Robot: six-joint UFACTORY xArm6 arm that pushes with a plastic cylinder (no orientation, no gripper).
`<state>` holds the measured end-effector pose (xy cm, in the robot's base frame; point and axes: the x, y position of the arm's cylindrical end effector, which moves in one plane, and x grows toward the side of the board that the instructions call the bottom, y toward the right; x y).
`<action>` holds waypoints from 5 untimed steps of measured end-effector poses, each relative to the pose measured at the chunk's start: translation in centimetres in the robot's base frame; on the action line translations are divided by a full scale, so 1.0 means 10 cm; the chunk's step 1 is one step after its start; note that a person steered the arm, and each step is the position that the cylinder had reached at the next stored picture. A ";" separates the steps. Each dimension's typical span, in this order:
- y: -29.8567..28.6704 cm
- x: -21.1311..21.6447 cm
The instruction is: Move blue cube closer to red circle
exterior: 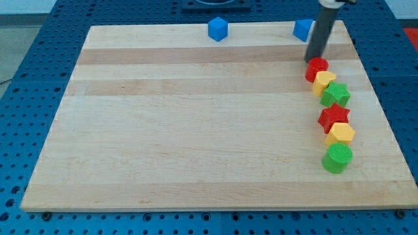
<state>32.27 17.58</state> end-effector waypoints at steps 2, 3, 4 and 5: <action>-1.85 0.01; -2.69 -0.11; -3.16 -0.47; -3.38 -0.92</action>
<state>23.10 -16.23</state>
